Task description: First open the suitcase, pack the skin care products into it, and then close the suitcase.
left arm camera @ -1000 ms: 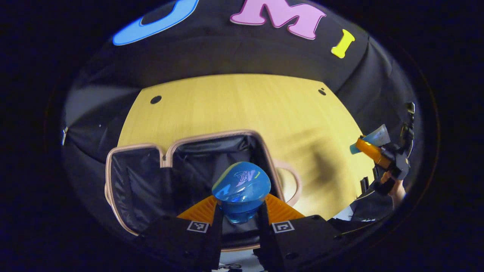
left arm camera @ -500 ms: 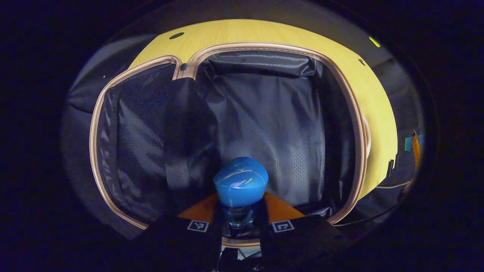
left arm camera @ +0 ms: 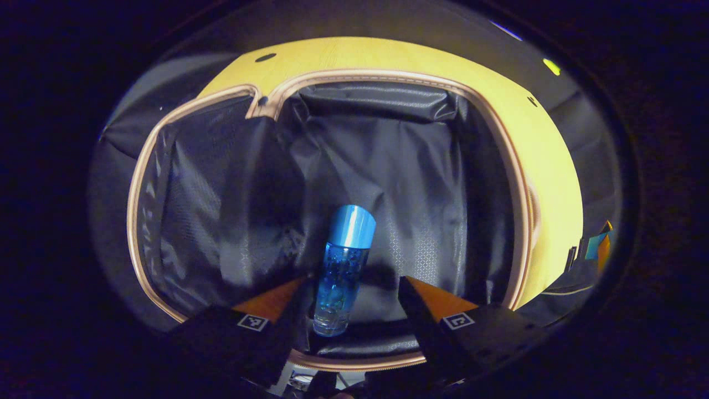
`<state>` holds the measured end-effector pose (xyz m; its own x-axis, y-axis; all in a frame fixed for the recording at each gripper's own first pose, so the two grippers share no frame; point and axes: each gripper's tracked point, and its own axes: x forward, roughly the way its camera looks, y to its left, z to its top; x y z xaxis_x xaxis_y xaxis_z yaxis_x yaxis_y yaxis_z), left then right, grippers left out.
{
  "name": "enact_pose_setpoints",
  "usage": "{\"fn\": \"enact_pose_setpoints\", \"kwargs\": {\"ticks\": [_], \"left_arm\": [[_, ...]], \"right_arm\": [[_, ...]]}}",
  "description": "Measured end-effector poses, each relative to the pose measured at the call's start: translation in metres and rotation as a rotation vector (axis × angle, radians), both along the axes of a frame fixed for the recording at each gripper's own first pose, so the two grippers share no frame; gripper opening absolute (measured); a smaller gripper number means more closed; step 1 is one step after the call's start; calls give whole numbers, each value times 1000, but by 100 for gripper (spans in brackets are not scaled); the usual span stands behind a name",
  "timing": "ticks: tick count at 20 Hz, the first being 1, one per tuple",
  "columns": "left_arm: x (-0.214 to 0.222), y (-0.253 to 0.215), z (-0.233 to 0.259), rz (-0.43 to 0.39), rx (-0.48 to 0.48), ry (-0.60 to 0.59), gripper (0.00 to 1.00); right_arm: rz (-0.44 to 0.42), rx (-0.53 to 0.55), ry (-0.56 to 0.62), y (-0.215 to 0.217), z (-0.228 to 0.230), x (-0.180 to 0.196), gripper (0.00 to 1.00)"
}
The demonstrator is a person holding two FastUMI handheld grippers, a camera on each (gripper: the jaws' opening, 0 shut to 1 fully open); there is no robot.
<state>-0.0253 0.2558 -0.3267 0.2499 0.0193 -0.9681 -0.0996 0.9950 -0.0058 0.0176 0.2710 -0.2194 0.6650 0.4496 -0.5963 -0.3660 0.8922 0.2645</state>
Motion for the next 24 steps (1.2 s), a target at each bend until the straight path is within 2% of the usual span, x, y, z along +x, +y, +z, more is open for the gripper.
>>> {"fn": "enact_pose_setpoints", "kwargs": {"ticks": [2, 4, 7, 9, 13, 15, 18, 19, 20, 23, 24], "left_arm": [[14, 5, 35, -37, 23, -130, 98], [17, 15, 74, -43, -7, -250, 98], [-2, 44, 107, -23, -29, -352, 99], [-27, 69, 110, 30, -32, -386, 99], [-82, 125, 103, 221, -73, -400, 96], [-111, 151, 99, 301, -60, -385, 96], [-149, 182, 97, 347, -4, -368, 97], [-156, 191, 97, 353, 16, -366, 97], [-162, 198, 95, 364, 29, -364, 97], [-170, 213, 93, 422, 14, -365, 97], [-169, 217, 92, 443, 0, -368, 97]], "right_arm": [[39, 33, 20, 24, 4, 1, 33], [78, 86, 51, 56, 8, 5, 33], [141, 146, 152, 106, -1, 3, 33], [185, 165, 240, 148, -16, -3, 33], [233, 147, 444, 207, -61, -26, 33], [202, 173, 566, 227, -88, -34, 33], [57, 279, 816, 255, -122, -46, 33], [1, 281, 847, 255, -130, -44, 34], [9, 275, 878, 254, -132, -48, 33], [-23, 258, 873, 250, -133, -41, 34], [-29, 262, 871, 252, -130, -41, 39]]}}
